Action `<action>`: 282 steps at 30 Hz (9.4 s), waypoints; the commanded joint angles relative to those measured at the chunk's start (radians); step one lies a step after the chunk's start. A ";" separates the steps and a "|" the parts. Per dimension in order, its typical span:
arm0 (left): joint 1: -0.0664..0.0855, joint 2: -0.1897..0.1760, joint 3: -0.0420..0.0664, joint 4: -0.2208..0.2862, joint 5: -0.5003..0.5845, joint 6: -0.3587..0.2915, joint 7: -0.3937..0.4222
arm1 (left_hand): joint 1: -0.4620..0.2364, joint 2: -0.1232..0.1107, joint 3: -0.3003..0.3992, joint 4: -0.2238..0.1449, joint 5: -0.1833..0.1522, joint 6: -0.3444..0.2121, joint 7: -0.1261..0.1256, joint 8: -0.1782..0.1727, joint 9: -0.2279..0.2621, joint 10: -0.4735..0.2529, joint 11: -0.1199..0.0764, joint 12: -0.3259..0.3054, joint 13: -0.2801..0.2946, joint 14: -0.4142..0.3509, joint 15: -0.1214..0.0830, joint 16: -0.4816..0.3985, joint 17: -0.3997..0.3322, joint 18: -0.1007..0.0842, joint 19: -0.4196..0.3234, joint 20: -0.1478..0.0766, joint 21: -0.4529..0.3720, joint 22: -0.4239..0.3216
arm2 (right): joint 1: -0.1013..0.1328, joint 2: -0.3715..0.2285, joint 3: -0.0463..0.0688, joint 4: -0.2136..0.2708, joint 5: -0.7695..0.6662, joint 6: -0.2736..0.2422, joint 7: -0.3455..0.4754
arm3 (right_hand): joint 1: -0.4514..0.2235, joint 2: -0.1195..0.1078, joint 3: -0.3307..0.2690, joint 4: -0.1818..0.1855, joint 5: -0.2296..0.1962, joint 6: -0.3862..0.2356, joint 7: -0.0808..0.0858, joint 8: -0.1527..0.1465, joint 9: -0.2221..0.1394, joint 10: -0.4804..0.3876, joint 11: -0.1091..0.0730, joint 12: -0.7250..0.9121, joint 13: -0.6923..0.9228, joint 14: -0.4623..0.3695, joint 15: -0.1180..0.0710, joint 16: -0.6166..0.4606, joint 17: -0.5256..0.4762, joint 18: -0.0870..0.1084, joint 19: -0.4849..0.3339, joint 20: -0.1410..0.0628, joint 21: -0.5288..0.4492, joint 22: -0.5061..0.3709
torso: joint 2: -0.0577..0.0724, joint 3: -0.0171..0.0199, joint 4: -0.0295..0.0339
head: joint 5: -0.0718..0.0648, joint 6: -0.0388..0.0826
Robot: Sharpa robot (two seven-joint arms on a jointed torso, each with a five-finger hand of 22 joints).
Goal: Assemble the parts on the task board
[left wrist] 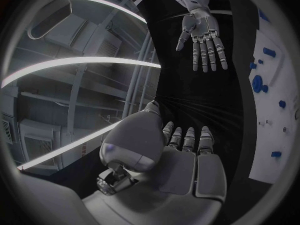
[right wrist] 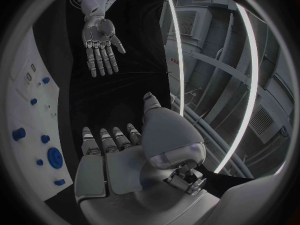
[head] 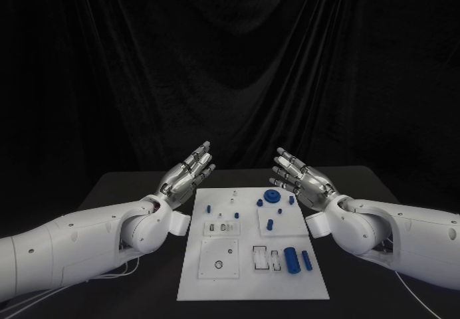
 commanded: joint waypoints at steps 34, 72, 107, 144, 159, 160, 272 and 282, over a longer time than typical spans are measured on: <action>0.002 -0.162 0.001 0.111 -0.343 -0.126 0.220 | 0.092 0.002 0.001 0.002 0.054 0.073 0.058 0.013 0.008 0.000 0.031 -0.003 -0.001 0.001 0.010 -0.004 -0.002 0.016 -0.001 0.017 -0.004 -0.001 | 0.302 -0.051 0.001 0.018 -1.645 -0.090 -0.570 | 0.213 -0.156 0.187 -0.234 -0.013 0.717 0.169 0.111 0.207 0.594 0.088 0.574 0.142 1.265 -0.133 0.676 0.275 -0.013 1.220 -0.180 0.990 0.648 | 0.134 -0.0260 0.0495 | -0.025 -0.121; 0.005 -0.190 0.001 0.135 -0.343 -0.114 0.240 | 0.128 0.001 0.012 0.001 0.104 0.099 0.067 0.015 0.010 0.000 0.059 -0.003 -0.001 0.001 0.014 -0.004 -0.002 0.018 -0.001 0.023 -0.004 -0.001 | 0.282 -0.073 0.001 0.075 -1.824 -0.083 -0.652 | 0.083 -0.335 0.534 -0.157 0.042 0.747 0.152 0.057 0.289 0.766 0.066 0.468 0.141 1.288 -0.143 0.898 0.432 -0.067 1.305 -0.188 1.296 1.095 | 0.269 -0.0652 0.1271 | -0.116 -0.068; 0.005 -0.184 0.001 0.114 -0.343 -0.074 0.223 | 0.158 0.002 0.027 0.000 0.113 0.087 0.072 0.013 0.009 0.000 0.065 -0.003 -0.001 0.001 0.024 -0.004 -0.002 0.018 -0.001 0.037 -0.004 -0.001 | 0.241 -0.038 0.001 0.001 -1.824 -0.042 -0.644 | 0.123 -0.317 0.530 -0.129 -0.014 0.840 0.150 0.087 0.324 0.789 0.065 0.462 0.165 1.306 -0.142 0.954 0.492 -0.080 1.336 -0.186 1.333 1.169 | 0.281 -0.0736 0.1292 | -0.113 -0.084; 0.004 -0.173 0.001 0.088 -0.343 -0.053 0.206 | 0.167 0.002 0.035 -0.003 0.121 0.076 0.075 0.012 0.008 0.000 0.078 -0.003 -0.001 0.001 0.033 -0.004 -0.002 0.017 -0.001 0.044 -0.004 -0.001 | 0.224 -0.024 0.001 -0.019 -1.824 -0.212 -0.538 | 0.258 -0.258 0.621 -0.135 -0.126 0.974 0.187 0.127 0.387 1.107 0.005 0.359 0.132 1.356 -0.179 1.031 0.615 -0.082 1.331 -0.219 1.340 1.203 | 0.282 -0.0764 0.1277 | -0.099 -0.085; 0.004 -0.165 0.001 0.086 -0.343 -0.047 0.198 | 0.171 0.002 0.038 -0.005 0.125 0.075 0.073 0.012 0.008 0.000 0.080 -0.003 -0.001 0.001 0.035 -0.004 -0.002 0.017 -0.001 0.046 -0.004 -0.001 | 0.271 0.081 0.004 -0.070 -1.776 -0.229 -0.520 | 0.265 -0.273 0.611 -0.127 -0.149 0.963 0.197 0.114 0.388 1.128 0.003 0.326 0.127 1.359 -0.181 1.028 0.620 -0.083 1.333 -0.223 1.338 1.207 | 0.283 -0.0764 0.1279 | -0.102 -0.086; 0.004 -0.164 0.001 0.086 -0.343 -0.047 0.198 | 0.171 0.002 0.038 -0.005 0.125 0.075 0.073 0.012 0.008 0.000 0.080 -0.003 -0.001 0.001 0.035 -0.004 -0.002 0.017 -0.001 0.046 -0.004 -0.001 | 0.271 0.091 0.004 -0.080 -1.773 -0.226 -0.520 | 0.265 -0.273 0.611 -0.126 -0.149 0.963 0.197 0.113 0.388 1.128 0.004 0.324 0.127 1.359 -0.181 1.028 0.619 -0.083 1.333 -0.222 1.337 1.206 | 0.283 -0.0766 0.1282 | -0.102 -0.087; 0.004 -0.153 0.001 0.063 -0.341 -0.007 0.168 | 0.188 0.002 0.066 -0.004 0.140 0.082 0.102 0.014 0.009 0.000 0.091 -0.003 -0.001 0.001 0.050 -0.004 -0.002 0.018 -0.001 0.069 -0.004 -0.001 | 0.283 0.076 0.019 -0.157 -1.679 -0.313 -0.507 | 0.265 -0.287 0.441 -0.025 -0.182 0.595 0.171 0.073 0.167 0.770 0.082 0.201 0.112 1.248 -0.142 0.948 0.546 -0.058 1.248 -0.184 1.210 1.129 | 0.284 -0.0807 0.1278 | -0.088 -0.058; 0.004 -0.158 0.001 0.068 -0.341 -0.010 0.167 | 0.186 0.001 0.067 -0.002 0.149 0.083 0.103 0.014 0.010 0.000 0.090 -0.003 -0.001 0.001 0.049 -0.004 -0.002 0.018 -0.001 0.068 -0.004 -0.001 | 0.304 -0.095 0.011 -0.034 -1.675 -0.262 -0.573 | 0.227 -0.283 0.384 0.023 -0.195 0.699 0.206 0.072 0.140 1.047 -0.014 1.088 0.824 1.281 -0.186 0.959 0.586 -0.063 1.268 -0.223 1.210 1.166 | 0.285 -0.0816 0.1291 | -0.095 -0.054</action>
